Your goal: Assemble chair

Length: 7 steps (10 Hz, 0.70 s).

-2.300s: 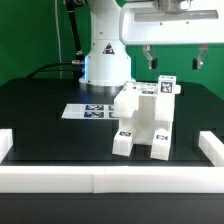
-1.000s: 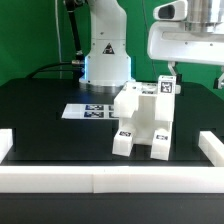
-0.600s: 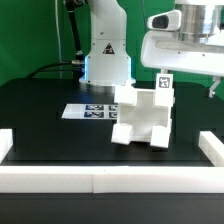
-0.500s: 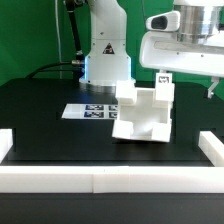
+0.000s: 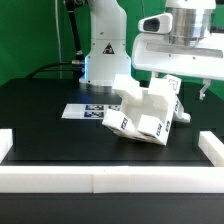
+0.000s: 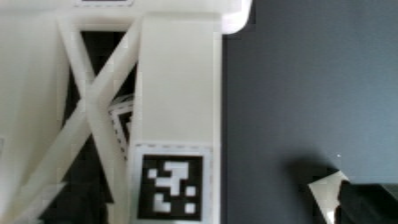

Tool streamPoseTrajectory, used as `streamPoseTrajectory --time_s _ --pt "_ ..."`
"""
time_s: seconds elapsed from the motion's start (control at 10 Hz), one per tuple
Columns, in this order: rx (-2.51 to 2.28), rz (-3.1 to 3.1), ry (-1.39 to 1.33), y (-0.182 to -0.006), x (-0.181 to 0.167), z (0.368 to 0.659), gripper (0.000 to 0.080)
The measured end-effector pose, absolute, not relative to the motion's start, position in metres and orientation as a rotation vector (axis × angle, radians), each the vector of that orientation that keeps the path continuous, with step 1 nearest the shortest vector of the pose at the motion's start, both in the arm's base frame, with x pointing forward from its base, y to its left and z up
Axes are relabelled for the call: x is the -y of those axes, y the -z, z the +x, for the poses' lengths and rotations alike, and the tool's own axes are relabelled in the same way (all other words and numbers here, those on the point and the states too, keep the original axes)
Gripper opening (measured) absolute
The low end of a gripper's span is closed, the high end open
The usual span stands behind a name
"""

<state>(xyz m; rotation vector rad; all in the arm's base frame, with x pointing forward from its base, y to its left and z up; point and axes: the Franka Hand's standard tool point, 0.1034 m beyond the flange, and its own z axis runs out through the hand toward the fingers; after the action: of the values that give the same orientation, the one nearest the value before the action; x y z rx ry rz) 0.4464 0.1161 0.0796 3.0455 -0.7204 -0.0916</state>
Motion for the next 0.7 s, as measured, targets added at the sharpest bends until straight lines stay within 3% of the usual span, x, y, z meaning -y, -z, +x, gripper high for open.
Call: streamPoseTrajectory --time_s 0.7 --pt "0.63 3.067 0.07 -0.088 -0.089 0.456 0.0648"
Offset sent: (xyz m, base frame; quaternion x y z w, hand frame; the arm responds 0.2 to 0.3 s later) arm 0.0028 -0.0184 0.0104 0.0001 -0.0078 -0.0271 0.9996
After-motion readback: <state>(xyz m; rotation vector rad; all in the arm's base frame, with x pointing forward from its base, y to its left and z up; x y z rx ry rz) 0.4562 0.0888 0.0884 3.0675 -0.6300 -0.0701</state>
